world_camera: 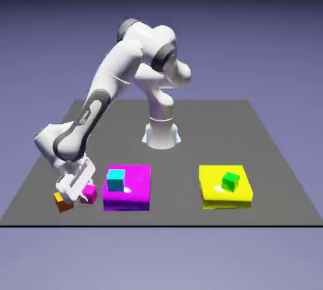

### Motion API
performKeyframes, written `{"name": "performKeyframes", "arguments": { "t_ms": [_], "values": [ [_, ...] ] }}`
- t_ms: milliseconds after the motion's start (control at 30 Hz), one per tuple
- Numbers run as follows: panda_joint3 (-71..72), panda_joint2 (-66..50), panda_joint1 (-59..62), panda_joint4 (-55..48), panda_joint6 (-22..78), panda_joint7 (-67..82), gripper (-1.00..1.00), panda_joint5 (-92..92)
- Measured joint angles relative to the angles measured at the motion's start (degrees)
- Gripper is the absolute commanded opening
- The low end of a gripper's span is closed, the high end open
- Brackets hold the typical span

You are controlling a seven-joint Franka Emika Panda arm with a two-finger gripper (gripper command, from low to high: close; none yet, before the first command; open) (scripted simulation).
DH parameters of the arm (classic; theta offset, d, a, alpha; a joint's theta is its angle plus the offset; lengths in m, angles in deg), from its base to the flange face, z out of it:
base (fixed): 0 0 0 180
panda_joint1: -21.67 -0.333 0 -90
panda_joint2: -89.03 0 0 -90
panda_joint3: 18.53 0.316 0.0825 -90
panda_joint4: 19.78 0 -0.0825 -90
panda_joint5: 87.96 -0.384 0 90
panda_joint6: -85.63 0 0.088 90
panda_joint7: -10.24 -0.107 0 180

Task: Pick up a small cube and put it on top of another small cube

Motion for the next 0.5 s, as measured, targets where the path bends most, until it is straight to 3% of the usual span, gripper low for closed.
{"name": "performKeyframes", "arguments": {
  "t_ms": [267,367,400,500],
  "values": [
    [6.92,-0.67,14.19,-16.14,6.87,-9.27,-1.0,7.58],
    [9.91,-4.71,13.84,-14.23,1.9,-6.79,-1.0,3.37],
    [10.42,-5.4,13.78,-13.9,1.04,-6.36,1.0,2.65],
    [8.93,-3.38,13.96,-14.86,3.56,-7.65,1.0,4.9]
  ]
}}
